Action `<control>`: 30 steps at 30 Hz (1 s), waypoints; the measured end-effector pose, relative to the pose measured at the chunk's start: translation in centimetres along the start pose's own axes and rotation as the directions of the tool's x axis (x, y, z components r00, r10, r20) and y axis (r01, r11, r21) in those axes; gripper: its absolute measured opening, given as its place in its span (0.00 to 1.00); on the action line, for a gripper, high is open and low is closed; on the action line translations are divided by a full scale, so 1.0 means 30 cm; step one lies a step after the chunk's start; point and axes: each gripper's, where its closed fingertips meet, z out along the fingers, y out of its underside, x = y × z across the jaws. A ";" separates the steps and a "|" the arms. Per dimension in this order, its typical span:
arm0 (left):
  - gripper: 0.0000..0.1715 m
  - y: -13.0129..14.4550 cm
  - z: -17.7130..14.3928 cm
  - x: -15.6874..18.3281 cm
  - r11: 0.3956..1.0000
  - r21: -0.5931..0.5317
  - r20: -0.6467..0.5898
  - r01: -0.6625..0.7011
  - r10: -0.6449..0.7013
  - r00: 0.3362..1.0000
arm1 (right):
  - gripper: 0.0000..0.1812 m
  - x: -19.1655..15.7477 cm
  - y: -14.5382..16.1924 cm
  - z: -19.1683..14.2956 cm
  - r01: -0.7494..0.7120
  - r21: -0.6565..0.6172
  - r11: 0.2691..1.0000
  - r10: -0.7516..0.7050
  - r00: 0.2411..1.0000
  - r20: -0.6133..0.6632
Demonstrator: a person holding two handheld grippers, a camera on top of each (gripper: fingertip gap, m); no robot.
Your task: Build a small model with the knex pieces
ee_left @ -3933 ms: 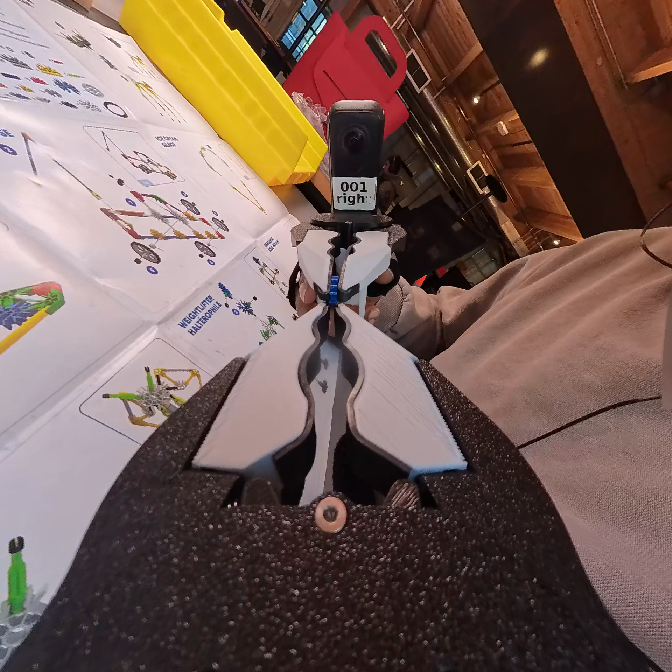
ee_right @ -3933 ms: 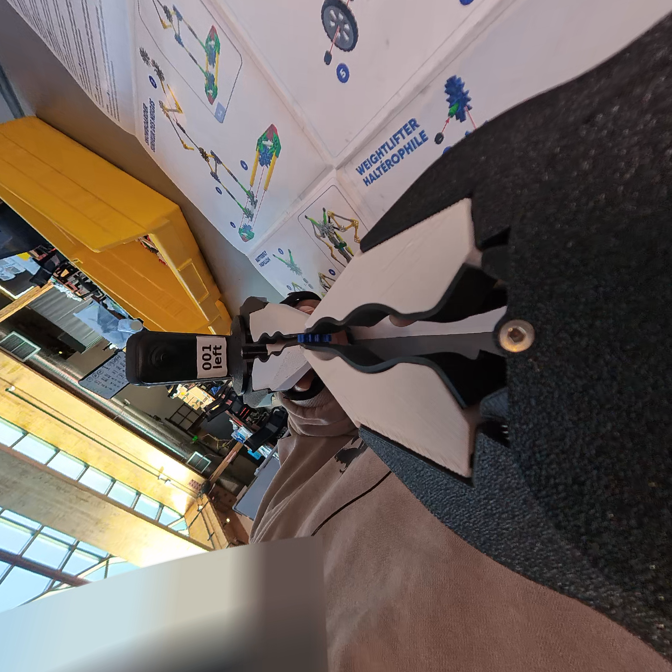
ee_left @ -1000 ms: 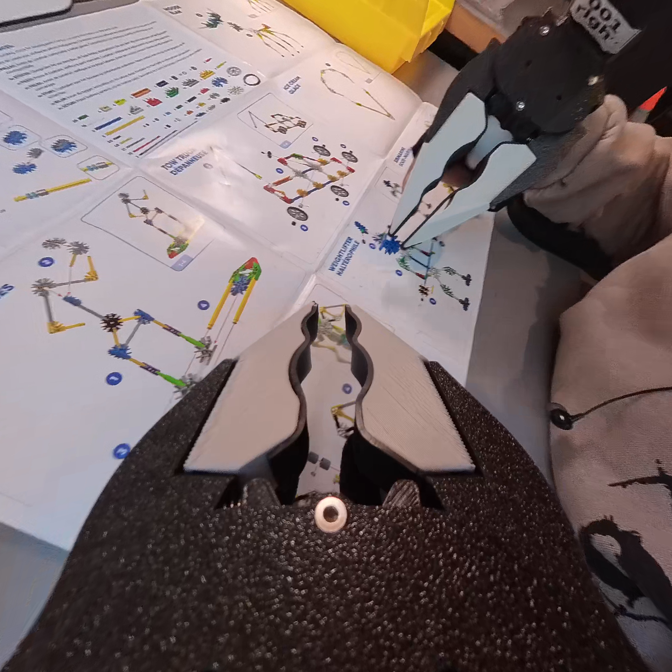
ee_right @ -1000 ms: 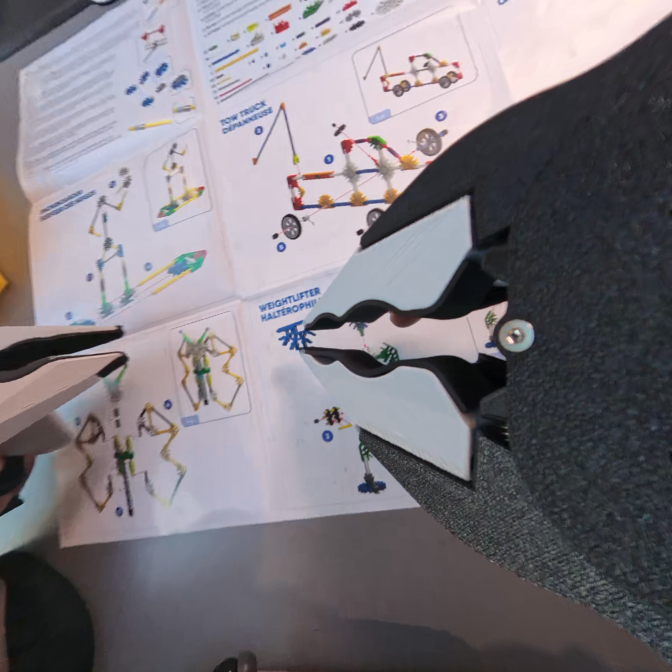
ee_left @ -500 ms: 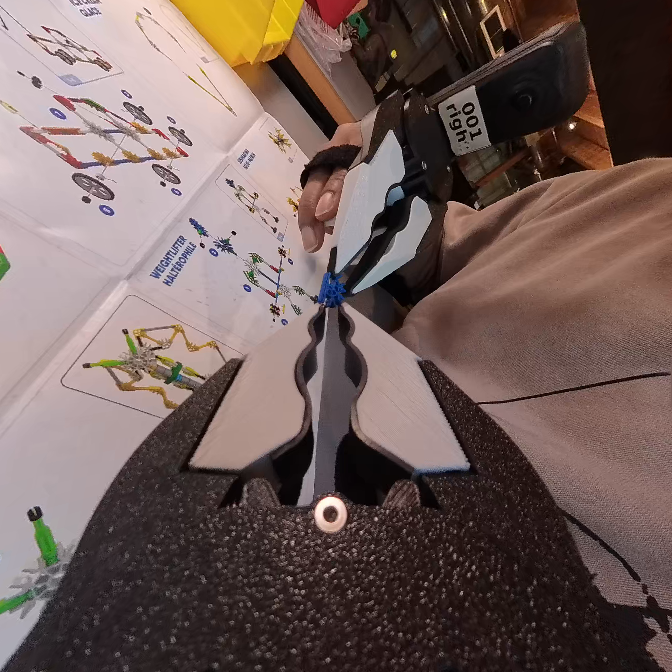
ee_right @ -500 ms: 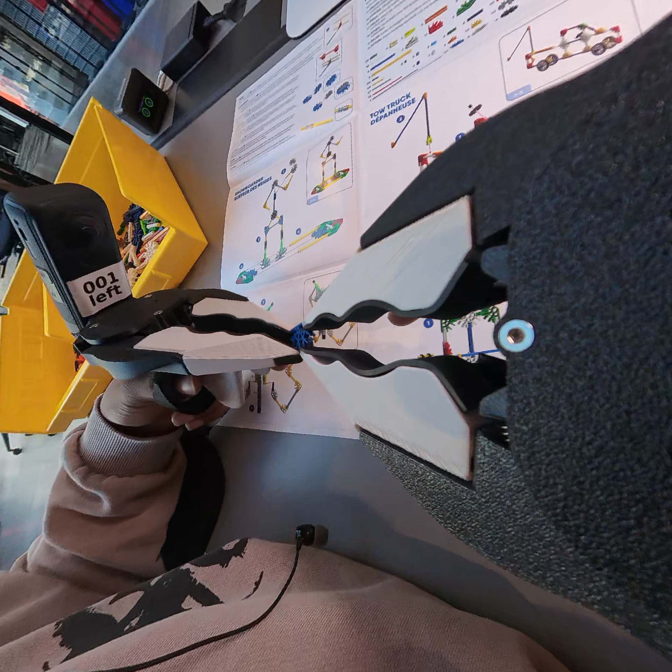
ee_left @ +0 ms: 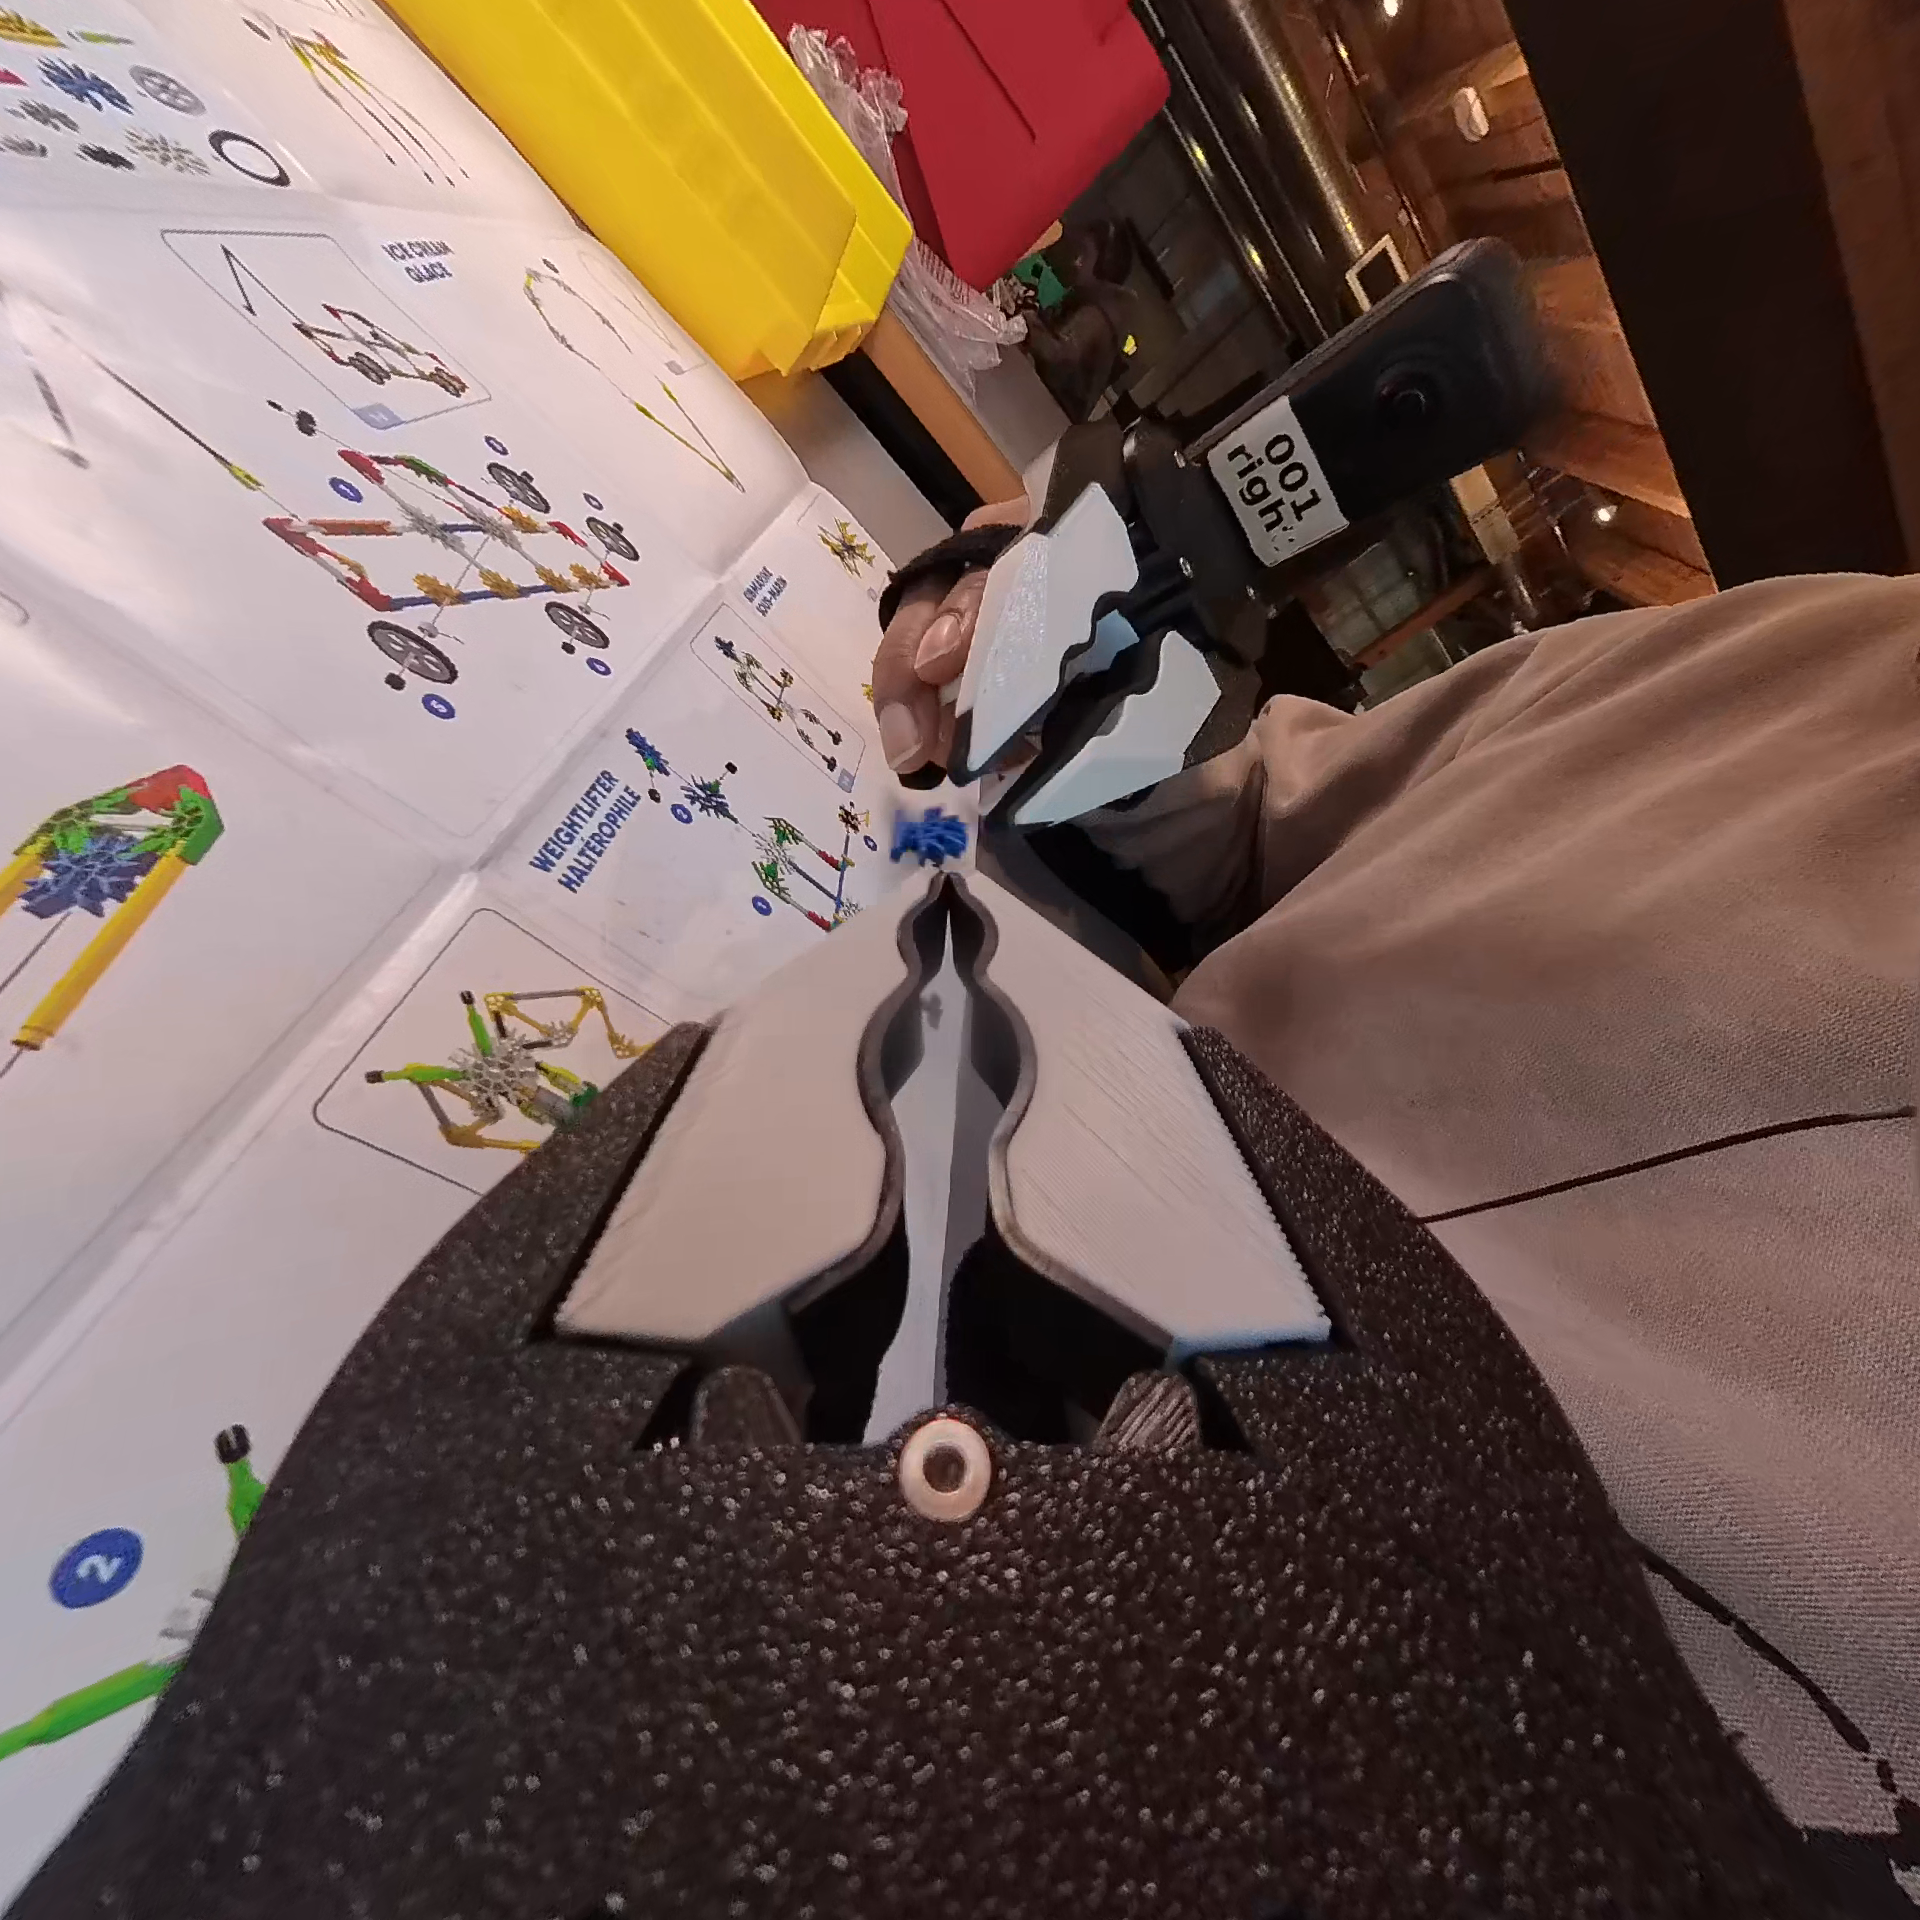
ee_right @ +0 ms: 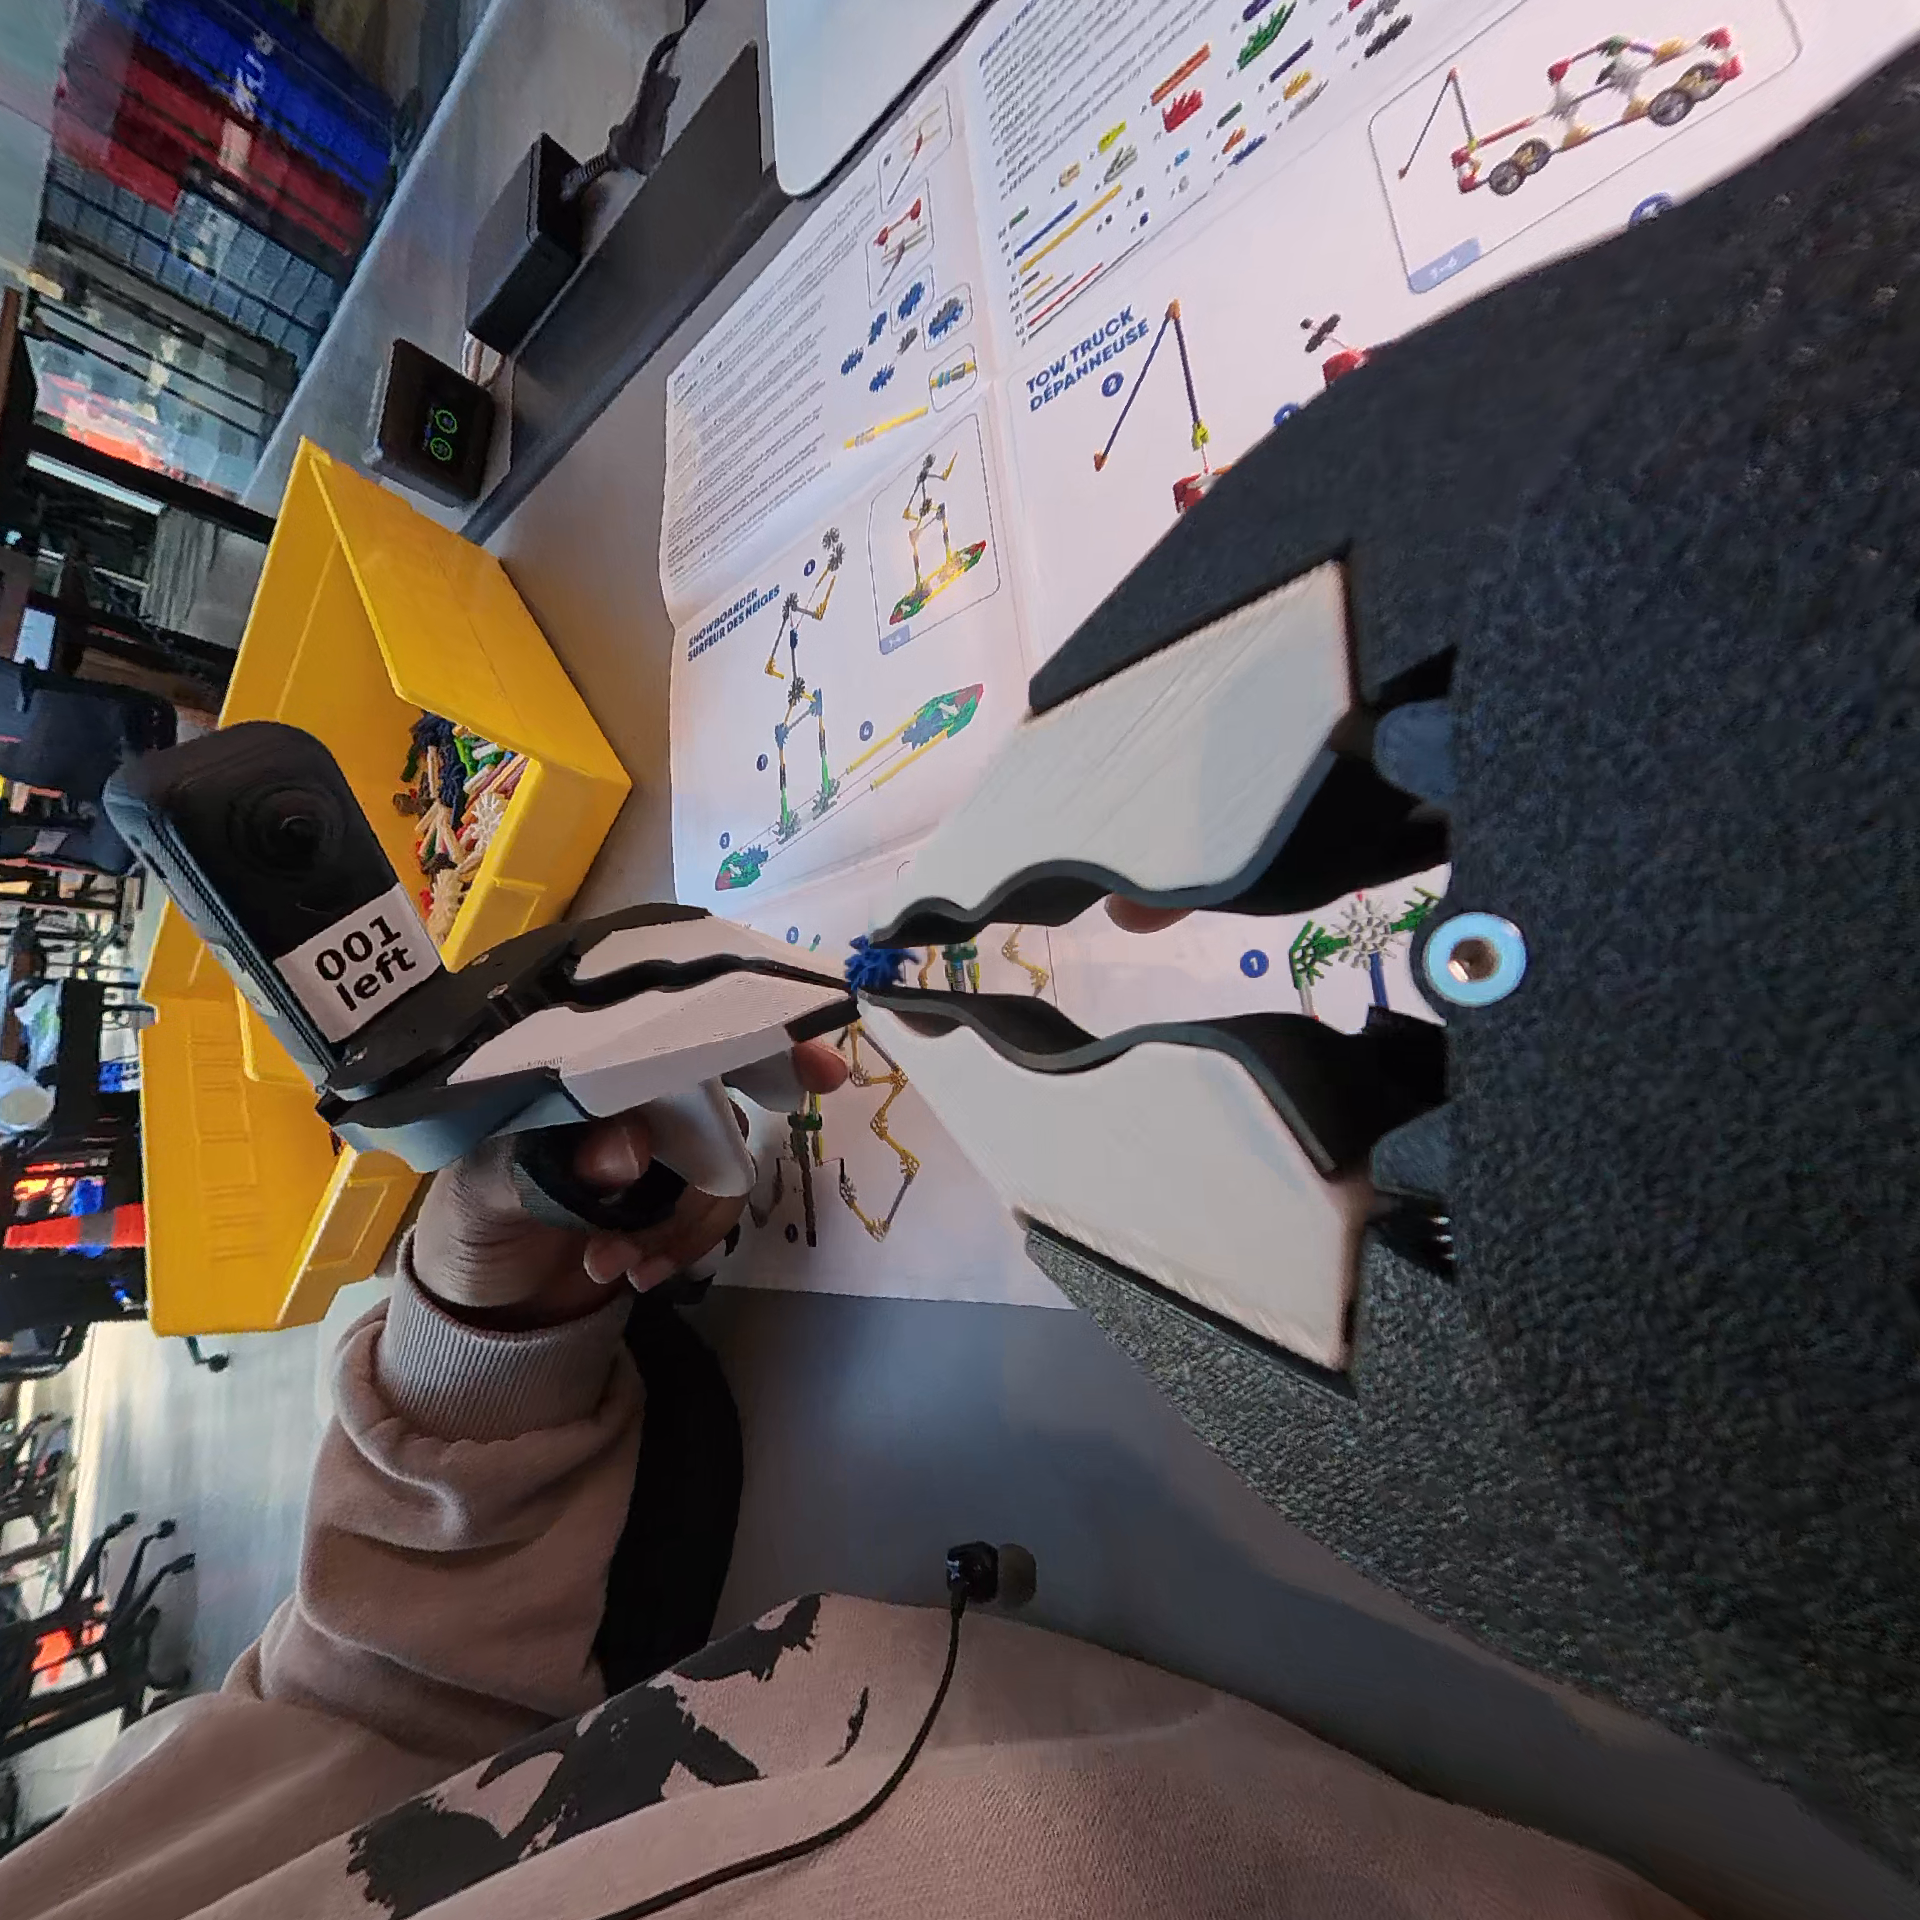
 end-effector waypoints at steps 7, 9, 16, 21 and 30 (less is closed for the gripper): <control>0.00 -0.049 -0.024 -0.015 0.996 0.089 0.018 0.003 -0.005 1.000 | 0.10 0.022 -0.019 0.018 -0.106 0.045 0.993 0.107 0.994 -0.017; 0.00 -0.048 -0.031 -0.038 0.997 0.082 0.062 -0.007 0.002 0.998 | 0.10 0.024 -0.009 0.023 -0.107 0.030 0.994 0.107 0.994 -0.021; 0.00 -0.078 -0.190 -0.200 0.973 -0.061 0.467 -0.224 0.226 0.855 | 0.11 0.043 0.029 0.028 -0.137 -0.019 0.990 0.136 0.990 -0.048; 0.07 -0.097 -0.321 -0.241 0.955 -0.133 0.576 -0.264 0.291 0.764 | 0.11 0.049 0.048 0.031 -0.164 -0.034 0.986 0.162 0.986 -0.049; 0.15 0.046 -0.185 -0.276 0.882 -0.369 0.494 -0.292 0.452 0.742 | 0.11 0.060 0.080 0.037 -0.198 -0.068 0.978 0.194 0.979 -0.062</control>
